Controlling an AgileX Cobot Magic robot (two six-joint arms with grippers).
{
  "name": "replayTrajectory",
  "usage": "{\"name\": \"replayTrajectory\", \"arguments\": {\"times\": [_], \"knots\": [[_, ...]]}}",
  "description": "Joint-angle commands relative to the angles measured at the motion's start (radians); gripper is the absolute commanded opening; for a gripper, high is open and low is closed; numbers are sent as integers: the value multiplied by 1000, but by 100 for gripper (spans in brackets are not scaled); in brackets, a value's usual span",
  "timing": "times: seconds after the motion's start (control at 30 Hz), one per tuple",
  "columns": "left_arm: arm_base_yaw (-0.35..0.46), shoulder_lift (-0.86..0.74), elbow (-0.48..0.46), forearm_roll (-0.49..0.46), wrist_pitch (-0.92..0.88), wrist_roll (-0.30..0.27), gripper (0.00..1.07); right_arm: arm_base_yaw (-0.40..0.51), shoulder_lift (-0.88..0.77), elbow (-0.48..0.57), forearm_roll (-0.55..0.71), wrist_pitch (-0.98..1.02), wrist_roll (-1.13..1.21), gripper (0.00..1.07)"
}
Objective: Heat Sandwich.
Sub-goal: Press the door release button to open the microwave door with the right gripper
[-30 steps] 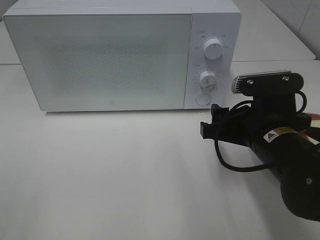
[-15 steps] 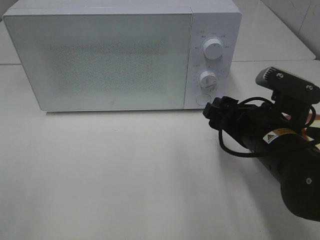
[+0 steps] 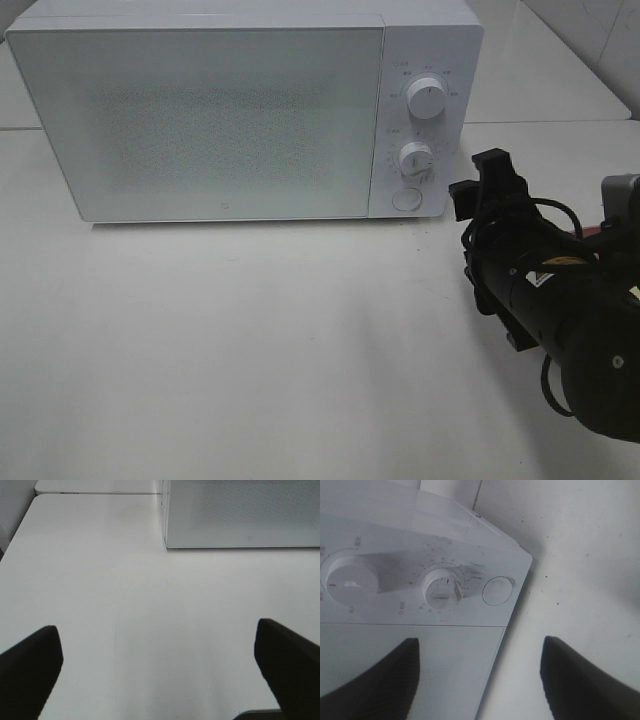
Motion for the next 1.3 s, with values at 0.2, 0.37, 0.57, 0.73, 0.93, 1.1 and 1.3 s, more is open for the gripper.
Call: {"name": "replayTrajectory", "arguments": {"times": [0.2, 0.37, 0.57, 0.73, 0.93, 1.1, 1.3], "knots": [[-4, -23, 2, -1, 2, -2, 100, 4, -3, -7, -5, 4, 310, 26], [-4, -23, 2, -1, 2, -2, 100, 3, -3, -7, -6, 49, 302, 0], [-4, -23, 2, -1, 2, -2, 100, 0, -3, -7, -8, 52, 286, 0], [-4, -23, 2, -1, 2, -2, 100, 0, -3, -7, -8, 52, 254, 0], [-4, -23, 2, -1, 2, -2, 100, 0, 37, -26, -21, 71, 239, 0], [-4, -23, 2, -1, 2, -2, 100, -35, 91, -71, -96, 79, 252, 0], [-4, -23, 2, -1, 2, -2, 100, -103, 141, -142, -217, 138, 289, 0]]}}
